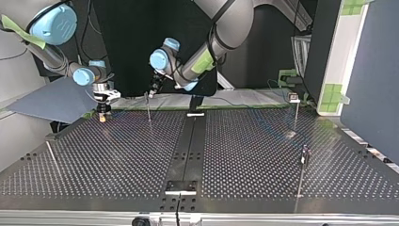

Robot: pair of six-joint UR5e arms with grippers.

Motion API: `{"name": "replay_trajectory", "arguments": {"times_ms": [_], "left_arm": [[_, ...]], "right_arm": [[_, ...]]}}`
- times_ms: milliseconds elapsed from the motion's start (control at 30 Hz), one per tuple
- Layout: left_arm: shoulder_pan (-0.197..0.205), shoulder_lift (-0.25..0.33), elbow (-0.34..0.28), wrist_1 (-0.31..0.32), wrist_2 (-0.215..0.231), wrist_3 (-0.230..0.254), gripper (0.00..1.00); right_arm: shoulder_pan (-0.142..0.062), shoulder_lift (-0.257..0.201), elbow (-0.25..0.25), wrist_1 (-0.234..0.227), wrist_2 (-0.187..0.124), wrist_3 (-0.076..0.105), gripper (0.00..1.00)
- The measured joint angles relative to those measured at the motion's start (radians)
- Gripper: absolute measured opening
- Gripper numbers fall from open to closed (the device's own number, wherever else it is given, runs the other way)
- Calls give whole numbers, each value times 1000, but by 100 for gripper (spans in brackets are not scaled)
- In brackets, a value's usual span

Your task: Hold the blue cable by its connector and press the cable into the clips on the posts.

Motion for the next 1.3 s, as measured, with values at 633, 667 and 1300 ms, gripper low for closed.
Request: {"name": "replay_trajectory", "arguments": {"times_ms": [633,667,1300], "left_arm": [[-1,0,-10,38,42,-7,99],[-1,0,-10,37,41,-8,99],[2,0,-10,33,41,-10,99]], "right_arm": [[1,0,0,0,0,0,0],[1,0,0,0,0,0,0],[1,1,0,0,-2,0,0]]}}
